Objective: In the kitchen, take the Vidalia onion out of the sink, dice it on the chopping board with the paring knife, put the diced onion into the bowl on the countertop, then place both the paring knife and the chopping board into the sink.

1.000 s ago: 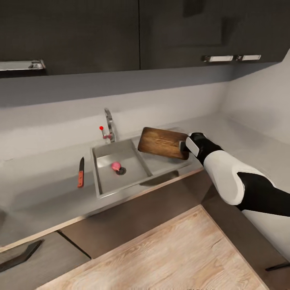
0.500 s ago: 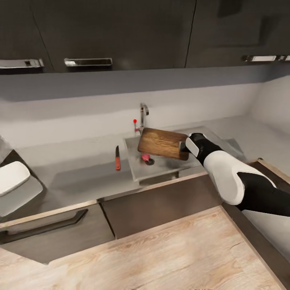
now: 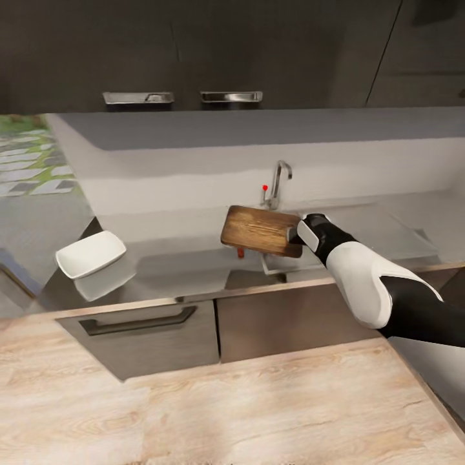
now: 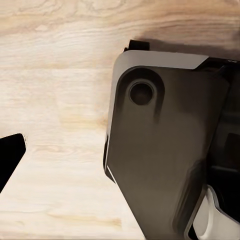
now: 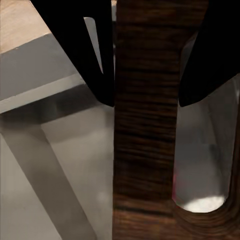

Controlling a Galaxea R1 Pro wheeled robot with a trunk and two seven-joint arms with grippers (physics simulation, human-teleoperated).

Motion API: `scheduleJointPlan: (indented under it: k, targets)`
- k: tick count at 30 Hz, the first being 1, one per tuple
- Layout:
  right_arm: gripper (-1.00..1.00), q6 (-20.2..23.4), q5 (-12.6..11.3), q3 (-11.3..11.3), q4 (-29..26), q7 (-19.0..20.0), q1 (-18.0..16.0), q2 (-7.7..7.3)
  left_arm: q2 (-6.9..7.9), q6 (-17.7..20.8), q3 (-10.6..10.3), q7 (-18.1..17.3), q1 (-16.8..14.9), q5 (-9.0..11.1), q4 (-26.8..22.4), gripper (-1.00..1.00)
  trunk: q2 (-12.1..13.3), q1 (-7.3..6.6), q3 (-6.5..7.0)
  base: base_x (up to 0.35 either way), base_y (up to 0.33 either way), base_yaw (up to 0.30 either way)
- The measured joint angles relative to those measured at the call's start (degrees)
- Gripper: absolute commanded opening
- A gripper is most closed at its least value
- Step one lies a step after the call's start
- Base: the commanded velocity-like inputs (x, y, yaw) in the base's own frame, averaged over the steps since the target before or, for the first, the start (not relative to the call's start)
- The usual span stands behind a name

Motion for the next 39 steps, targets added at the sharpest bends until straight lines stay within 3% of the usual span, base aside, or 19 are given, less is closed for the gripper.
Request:
scheduleJointPlan:
  k: [8,20,24,36,39]
  targets:
    - [-1.0,0.0,-0.08,0.02,0.09,-0.02,0.0,0.16,0.01,-0.07,0.0,0.0,0.0,0.01,0.0,1.0,0.0,-0.02,0.0,-0.029,0.279,0.265]
    - [-1.0,0.02,0.18,0.0,0.14,0.02,0.01,0.61,0.35,-0.17,0.0,0.0,-0.02,0.0,-0.07,1.0,-0.01,-0.03,0.0,0.094,0.29,0.014]
    - [-1.0,0.01,3.38,-0.01,0.24,-0.1,0.0,0.57,0.29,-0.17,0.0,0.05,-0.01,0.01,-0.07,1.0,-0.01,-0.04,0.0,0.186,0.234,0.0]
    - [-1.0,0.14,4.17,-0.12,0.46,0.44,-0.01,0.65,0.14,-0.23,-0.02,0.07,-0.01,-0.01,-0.08,1.0,-0.02,-0.02,0.0,0.074,0.074,0.0]
    - [-1.0,0.24,4.68,0.3,0.84,2.49,0.01,0.95,0.07,-0.25,-0.01,0.05,-0.02,-0.01,-0.07,1.0,-0.01,-0.02,-0.01,0.001,0.001,0.0]
